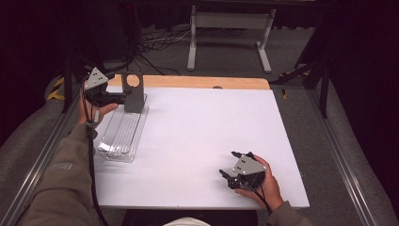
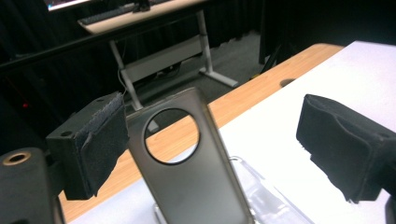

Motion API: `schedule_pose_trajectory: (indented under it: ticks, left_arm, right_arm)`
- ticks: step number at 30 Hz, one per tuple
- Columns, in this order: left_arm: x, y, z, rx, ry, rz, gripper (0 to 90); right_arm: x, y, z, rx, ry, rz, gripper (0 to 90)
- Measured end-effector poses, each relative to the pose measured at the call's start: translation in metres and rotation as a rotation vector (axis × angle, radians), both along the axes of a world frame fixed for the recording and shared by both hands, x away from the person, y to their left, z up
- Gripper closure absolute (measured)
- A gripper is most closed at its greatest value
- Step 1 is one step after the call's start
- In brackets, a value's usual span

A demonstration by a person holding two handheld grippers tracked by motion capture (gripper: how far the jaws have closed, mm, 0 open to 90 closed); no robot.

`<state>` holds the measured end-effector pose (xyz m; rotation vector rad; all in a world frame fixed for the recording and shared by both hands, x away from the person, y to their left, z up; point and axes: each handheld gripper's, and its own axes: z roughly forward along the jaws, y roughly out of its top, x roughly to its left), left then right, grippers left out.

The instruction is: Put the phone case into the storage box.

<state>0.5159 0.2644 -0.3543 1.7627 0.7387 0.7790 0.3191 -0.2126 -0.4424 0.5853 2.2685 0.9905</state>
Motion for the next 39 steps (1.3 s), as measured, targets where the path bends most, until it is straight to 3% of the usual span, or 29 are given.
schedule_pose_trajectory:
  ticks: [11,17,19,27,39]
  left_arm:
    - [-0.035,-0.007,-0.003,-0.026,-0.025,-0.048,8.7]
    - [-0.047,-0.01,-0.007,-0.031,-0.029,-0.077,6.7]
    - [-0.049,-0.011,-0.008,-0.019,-0.033,-0.087,6.5]
    - [-0.057,-0.013,-0.009,-0.058,-0.047,-0.088,6.7]
    - [-0.064,-0.015,-0.012,-0.036,-0.054,-0.089,6.7]
  right_arm:
    - [-0.002,-0.001,0.008,0.036,-0.038,0.004,26.5]
    - [-0.003,-0.003,0.01,0.06,-0.054,-0.002,25.4]
    - [-0.003,-0.004,0.01,0.072,-0.057,-0.009,24.5]
    - [-0.005,-0.007,0.013,0.087,-0.075,-0.02,22.4]
    - [-0.006,-0.008,0.014,0.103,-0.09,-0.047,18.2]
